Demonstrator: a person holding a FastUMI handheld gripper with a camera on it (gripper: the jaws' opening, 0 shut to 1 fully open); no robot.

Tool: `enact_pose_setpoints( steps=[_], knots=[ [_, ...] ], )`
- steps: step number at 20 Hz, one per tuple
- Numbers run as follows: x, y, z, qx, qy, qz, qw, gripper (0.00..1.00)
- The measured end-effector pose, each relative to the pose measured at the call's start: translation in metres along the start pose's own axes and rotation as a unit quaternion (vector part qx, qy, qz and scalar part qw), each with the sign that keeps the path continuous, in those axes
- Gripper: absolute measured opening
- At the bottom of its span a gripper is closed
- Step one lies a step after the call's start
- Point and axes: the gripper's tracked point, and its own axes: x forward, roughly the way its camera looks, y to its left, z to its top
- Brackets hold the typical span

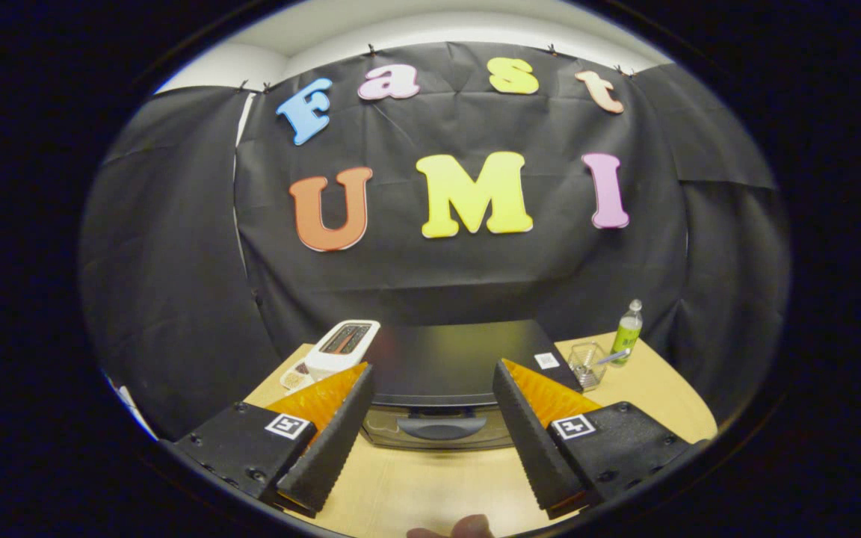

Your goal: Open the toaster oven, put the food inside, and close the toaster oven door.

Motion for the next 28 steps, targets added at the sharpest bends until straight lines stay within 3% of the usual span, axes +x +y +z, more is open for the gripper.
enact_pose_setpoints(
  steps=[7,11,17,28],
  knots=[
    [0.069,-0.011,-0.074,0.007,0.059,-0.019,0.998,1.00],
    [0.086,-0.019,-0.085,-0.002,0.064,-0.035,0.997,1.00],
    [0.068,-0.017,-0.100,-0.032,0.072,-0.034,0.996,1.00],
    [-0.001,-0.019,-0.179,-0.033,0.149,-0.005,0.988,1.00]
  ],
)
